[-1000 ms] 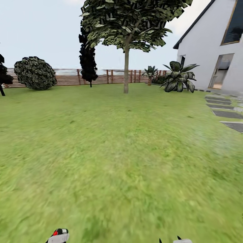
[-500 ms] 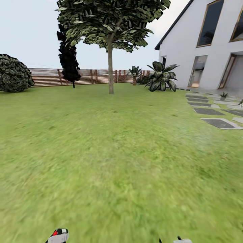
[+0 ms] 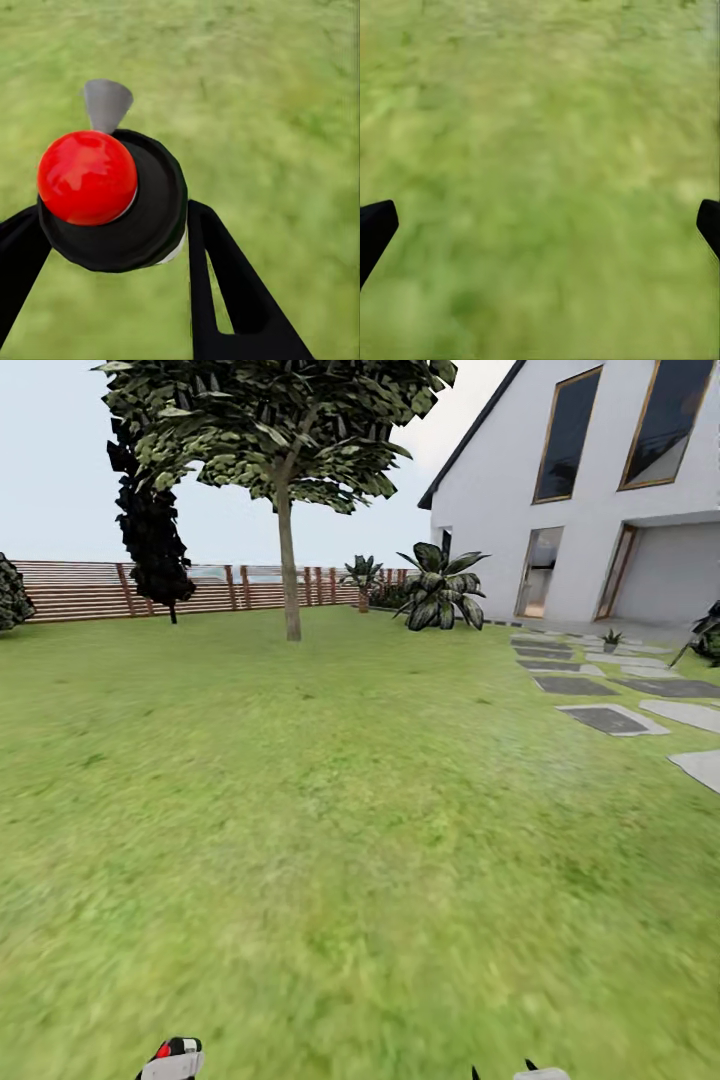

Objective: Pick up the pesticide atomizer in the garden and spray insectifuge to fully cover both potted plants in the garden.

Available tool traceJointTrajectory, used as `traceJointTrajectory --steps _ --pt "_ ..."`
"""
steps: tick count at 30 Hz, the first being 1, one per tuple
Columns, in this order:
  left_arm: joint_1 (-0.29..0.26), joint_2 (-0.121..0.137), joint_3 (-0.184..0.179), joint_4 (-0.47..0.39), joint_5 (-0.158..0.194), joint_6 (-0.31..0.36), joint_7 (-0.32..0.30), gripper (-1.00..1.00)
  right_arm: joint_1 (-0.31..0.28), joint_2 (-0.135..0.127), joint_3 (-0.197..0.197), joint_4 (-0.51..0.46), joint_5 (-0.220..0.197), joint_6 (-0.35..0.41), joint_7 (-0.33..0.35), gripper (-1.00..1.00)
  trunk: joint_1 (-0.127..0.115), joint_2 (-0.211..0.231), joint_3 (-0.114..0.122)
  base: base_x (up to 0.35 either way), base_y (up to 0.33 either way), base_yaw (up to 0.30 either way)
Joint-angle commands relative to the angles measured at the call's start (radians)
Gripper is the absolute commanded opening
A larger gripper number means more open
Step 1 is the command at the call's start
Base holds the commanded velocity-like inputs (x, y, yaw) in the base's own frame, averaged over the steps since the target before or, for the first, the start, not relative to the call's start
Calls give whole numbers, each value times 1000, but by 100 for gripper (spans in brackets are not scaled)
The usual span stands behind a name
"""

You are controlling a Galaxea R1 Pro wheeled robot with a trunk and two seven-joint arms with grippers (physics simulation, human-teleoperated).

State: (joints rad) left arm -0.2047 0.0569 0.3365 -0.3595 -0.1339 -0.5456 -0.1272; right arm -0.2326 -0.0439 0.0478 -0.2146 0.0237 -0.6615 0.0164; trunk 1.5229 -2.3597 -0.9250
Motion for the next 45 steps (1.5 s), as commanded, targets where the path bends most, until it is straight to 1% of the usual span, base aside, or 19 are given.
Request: traceJointTrajectory --steps 1,31,45 --pt "-1 0 9 0 -9 -4 -5 -100 -1 -1 4 0 0 -3 -1 100 0 0 -1 339 0 -19" --pt "-1 0 9 0 -9 -4 -5 -100 -1 -1 4 0 0 -3 -1 100 0 0 -1 339 0 -5" --pt "-1 0 9 0 -7 -3 -5 -100 -1 -1 4 1 -1 -3 -1 100 0 0 -1 339 17 -233"
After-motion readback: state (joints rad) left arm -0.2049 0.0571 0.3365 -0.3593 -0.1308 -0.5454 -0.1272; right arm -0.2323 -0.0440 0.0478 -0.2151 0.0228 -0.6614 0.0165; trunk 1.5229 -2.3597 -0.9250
